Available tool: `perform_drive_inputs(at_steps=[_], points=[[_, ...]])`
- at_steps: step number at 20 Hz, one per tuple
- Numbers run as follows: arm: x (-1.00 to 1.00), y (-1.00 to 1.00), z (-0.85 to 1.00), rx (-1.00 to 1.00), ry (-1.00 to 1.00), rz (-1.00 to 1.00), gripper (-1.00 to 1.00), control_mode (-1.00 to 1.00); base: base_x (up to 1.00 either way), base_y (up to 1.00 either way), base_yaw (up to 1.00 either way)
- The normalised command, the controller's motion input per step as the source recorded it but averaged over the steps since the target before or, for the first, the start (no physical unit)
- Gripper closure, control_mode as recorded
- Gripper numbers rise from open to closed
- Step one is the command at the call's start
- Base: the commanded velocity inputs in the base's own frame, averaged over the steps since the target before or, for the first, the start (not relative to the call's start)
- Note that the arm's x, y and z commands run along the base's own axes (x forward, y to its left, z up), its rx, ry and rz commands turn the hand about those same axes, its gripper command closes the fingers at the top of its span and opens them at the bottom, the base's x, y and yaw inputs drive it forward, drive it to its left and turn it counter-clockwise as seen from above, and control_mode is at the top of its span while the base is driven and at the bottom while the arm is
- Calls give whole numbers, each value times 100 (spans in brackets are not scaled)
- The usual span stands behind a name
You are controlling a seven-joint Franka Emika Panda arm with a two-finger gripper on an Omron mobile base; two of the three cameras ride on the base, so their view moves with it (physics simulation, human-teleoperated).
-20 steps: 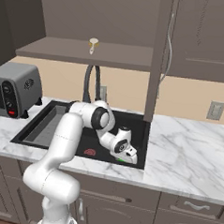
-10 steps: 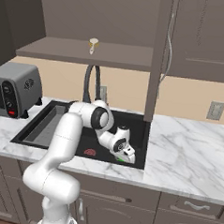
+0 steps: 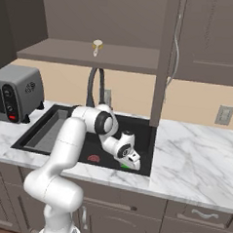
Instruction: Pick up the dish brush and sponge from the sink, and place them back in the cabinet, and close the cabinet doors.
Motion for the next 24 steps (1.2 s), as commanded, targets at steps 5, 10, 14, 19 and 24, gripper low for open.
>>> perform_drive_inputs(at_steps=[5,10,14,19,24], points=[[15,0,-24,0,-1,0,-100,-100,0,0,0],[8,0,-26,0,0,0,-100,-100,0,0,0],[0,0,-10,0,0,0,-100,-100,0,0,0],[0,0,0,0,0,0,-100,-100,0,0,0],[0,0,0,0,0,0,-100,-100,0,0,0]])
